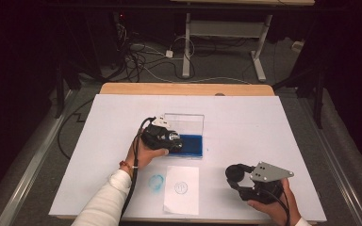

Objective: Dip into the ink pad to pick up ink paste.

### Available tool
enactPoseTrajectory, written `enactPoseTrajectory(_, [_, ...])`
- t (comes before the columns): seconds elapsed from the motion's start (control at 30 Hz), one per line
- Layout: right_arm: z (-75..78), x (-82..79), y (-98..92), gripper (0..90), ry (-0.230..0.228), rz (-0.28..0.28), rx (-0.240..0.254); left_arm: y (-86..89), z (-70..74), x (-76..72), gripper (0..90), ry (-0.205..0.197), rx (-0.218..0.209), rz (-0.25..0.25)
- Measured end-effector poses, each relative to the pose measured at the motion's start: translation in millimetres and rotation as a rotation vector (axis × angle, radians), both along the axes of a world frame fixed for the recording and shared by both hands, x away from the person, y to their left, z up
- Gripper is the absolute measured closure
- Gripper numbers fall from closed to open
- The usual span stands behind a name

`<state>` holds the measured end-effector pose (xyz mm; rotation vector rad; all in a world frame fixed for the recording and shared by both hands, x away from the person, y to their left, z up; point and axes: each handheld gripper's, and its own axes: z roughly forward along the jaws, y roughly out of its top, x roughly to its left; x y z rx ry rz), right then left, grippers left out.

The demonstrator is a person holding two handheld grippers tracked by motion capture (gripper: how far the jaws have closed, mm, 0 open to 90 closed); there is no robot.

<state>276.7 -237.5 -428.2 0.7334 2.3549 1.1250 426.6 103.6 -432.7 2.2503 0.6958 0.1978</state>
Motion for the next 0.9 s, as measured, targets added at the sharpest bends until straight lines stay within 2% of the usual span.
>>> enactPoseTrajectory(0.03, [0.2, -0.4, -0.1, 38.7, -0.001, 0.001, 0.000, -1.4, 3.2, 0.0, 54.6, -0.003, 0.023, -0.007])
enactPoseTrajectory(0.07, [0.4, -0.8, -0.4, 38.8, -0.004, 0.000, -0.002, -2.0, 7.6, -0.3, 54.6, -0.008, 0.026, -0.004])
enactPoseTrajectory(0.1, [0.7, -1.0, -0.9, 38.7, -0.006, -0.001, 0.001, -2.7, 13.7, -0.8, 54.7, -0.010, 0.008, -0.012])
enactPoseTrajectory(0.17, [1.2, -0.6, -2.4, 38.7, -0.008, -0.005, 0.007, -6.9, 31.1, -3.4, 54.7, -0.053, 0.035, -0.015])
enactPoseTrajectory(0.27, [1.5, 0.2, -4.0, 38.7, -0.009, -0.006, 0.009, -9.8, 58.2, -4.5, 54.7, -0.094, 0.061, -0.022])
enactPoseTrajectory(0.33, [1.8, -0.1, -4.5, 38.7, -0.010, -0.007, 0.008, -10.3, 73.1, -4.8, 54.7, -0.115, 0.067, -0.022])
enactPoseTrajectory(0.37, [1.9, -0.2, -4.9, 38.7, -0.010, -0.008, 0.010, -10.2, 79.9, -4.8, 54.7, -0.125, 0.085, -0.032])
enactPoseTrajectory(0.47, [2.2, -0.5, -6.2, 38.7, -0.009, -0.008, 0.008, -11.0, 94.0, -6.3, 54.7, -0.138, 0.084, -0.041])
enactPoseTrajectory(0.5, [2.2, -0.7, -6.2, 38.7, -0.010, -0.009, 0.011, -10.8, 96.8, -6.3, 54.6, -0.135, 0.072, -0.049])
enactPoseTrajectory(0.57, [2.4, -0.8, -6.4, 38.7, -0.012, -0.008, 0.008, -12.1, 100.2, -7.6, 54.6, -0.151, 0.089, -0.045])
enactPoseTrajectory(0.63, [2.4, -0.8, -6.2, 38.7, -0.011, -0.010, 0.008, -12.2, 98.9, -7.6, 54.7, -0.137, 0.072, -0.052])
enactPoseTrajectory(0.7, [2.1, -0.9, -5.7, 38.7, -0.011, -0.008, 0.007, -13.2, 94.3, -7.6, 54.6, -0.133, 0.079, -0.056])
enactPoseTrajectory(0.83, [1.6, -0.9, -5.1, 38.7, -0.007, -0.006, 0.003, -11.2, 82.0, -4.7, 54.6, -0.108, 0.056, -0.046])
enactPoseTrajectory(0.9, [1.3, -0.9, -4.9, 38.7, -0.006, -0.007, 0.003, -11.1, 75.8, -3.7, 54.7, -0.106, 0.076, -0.037])
